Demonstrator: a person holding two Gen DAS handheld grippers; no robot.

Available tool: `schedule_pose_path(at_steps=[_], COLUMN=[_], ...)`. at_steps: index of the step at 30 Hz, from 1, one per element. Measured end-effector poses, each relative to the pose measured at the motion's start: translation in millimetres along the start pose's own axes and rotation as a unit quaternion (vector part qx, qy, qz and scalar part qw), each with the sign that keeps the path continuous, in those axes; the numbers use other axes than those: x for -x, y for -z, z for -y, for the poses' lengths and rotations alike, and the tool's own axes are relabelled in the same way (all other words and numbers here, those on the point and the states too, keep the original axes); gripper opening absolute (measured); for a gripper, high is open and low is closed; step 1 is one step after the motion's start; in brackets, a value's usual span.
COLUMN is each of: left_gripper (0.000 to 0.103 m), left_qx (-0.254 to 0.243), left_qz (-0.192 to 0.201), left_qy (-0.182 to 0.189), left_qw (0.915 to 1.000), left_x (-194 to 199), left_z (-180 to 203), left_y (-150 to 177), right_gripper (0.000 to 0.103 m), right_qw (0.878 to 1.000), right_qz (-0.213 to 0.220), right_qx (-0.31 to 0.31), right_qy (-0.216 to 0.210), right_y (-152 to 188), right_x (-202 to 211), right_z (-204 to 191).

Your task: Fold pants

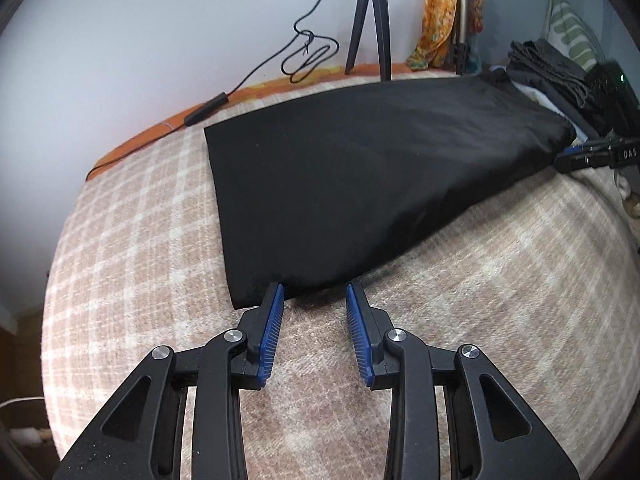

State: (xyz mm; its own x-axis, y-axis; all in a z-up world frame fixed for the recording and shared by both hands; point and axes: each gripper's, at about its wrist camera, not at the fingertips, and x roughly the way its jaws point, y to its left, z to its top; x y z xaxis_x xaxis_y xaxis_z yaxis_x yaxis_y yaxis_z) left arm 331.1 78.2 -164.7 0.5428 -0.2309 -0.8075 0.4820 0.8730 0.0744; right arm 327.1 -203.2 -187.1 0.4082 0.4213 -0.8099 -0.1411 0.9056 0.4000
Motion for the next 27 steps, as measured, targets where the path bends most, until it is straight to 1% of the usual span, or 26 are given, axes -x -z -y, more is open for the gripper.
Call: schedule_pose_path(at_steps=[2,7,9,11,13,16,18,23,26,27], left_gripper=[0.031,0.031,0.031,0.031,0.031,0.031,0.031,0.031,0.031,0.031], left_qx=[0.0,0.003,0.004,0.005,0.007,0.006,0.008,0.011,0.008,0.008], left_qz=[0.002,0.009,0.014,0.018,0.02,0.025,0.029,0.034,0.035,0.036], left_qy=[0.001,-0.001,0.0,0.001,0.002,-0.001,-0.001,0.001,-0.001,-0.001], left_qw=[1.0,1.0,0.9999,0.9998,0.9998,0.9997,0.9996,0.9994,0.9994,0.9993], left_x=[-5,-6,-5,-4,-3,-2,0,0,1,1], left_z=[-1,-4,-6,-6,-7,-8,-8,-10,-8,-8], left_y=[-2,-8,-11,-13,-16,-19,-22,-26,-25,-25], right_gripper=[0.069,0.065,0.06,0.057,0.055,0.052,0.048,0.048,0.048,0.043], right_qw=[1.0,0.998,0.997,0.996,0.995,0.993,0.991,0.988,0.987,0.986], right_qz=[0.014,0.027,0.034,0.042,0.046,0.046,0.045,0.032,0.021,0.018], right_qx=[0.007,-0.008,-0.008,-0.01,-0.011,-0.017,-0.025,-0.028,-0.034,-0.038], right_qy=[-0.004,-0.048,-0.066,-0.084,-0.093,-0.103,-0.123,-0.149,-0.158,-0.164], right_y=[-4,-15,-14,-17,-19,-23,-26,-31,-30,-30], right_x=[-5,-19,-19,-22,-23,-26,-31,-45,-53,-54], right_z=[-6,-16,-21,-26,-27,-27,-30,-42,-48,-48])
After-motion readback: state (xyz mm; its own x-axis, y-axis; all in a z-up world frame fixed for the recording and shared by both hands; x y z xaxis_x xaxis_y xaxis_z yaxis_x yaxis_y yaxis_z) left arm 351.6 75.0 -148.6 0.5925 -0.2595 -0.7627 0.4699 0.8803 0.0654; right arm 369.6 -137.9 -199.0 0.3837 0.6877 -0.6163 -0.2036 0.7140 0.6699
